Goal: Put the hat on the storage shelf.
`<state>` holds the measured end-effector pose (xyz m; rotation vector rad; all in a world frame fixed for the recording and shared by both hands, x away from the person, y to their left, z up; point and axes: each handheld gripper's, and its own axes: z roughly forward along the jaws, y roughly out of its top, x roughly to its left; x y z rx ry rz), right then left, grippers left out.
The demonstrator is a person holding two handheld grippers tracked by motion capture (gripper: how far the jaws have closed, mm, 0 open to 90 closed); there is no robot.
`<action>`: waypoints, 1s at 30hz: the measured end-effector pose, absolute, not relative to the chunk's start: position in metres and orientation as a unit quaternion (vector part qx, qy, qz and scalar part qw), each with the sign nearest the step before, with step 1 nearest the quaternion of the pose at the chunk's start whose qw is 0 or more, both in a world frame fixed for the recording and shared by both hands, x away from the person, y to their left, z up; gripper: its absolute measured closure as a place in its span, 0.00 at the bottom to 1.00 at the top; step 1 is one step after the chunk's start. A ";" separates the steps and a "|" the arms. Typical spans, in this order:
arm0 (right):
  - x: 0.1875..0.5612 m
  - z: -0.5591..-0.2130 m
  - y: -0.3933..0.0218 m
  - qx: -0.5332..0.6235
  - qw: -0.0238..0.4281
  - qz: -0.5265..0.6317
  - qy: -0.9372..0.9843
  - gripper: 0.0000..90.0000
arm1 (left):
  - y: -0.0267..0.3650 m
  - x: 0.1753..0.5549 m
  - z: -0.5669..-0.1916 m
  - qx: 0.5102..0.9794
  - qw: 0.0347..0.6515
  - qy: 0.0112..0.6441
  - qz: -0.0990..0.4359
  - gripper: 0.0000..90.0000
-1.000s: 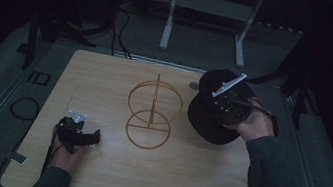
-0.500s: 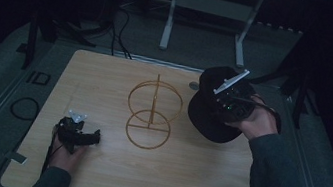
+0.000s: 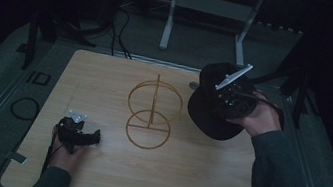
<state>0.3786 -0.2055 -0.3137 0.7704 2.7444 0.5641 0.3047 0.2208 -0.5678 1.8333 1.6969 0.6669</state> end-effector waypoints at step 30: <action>0.377 -0.283 -0.192 0.245 0.121 0.216 0.937 0.86 | 0.221 0.305 -0.568 0.683 0.274 0.630 0.248 0.01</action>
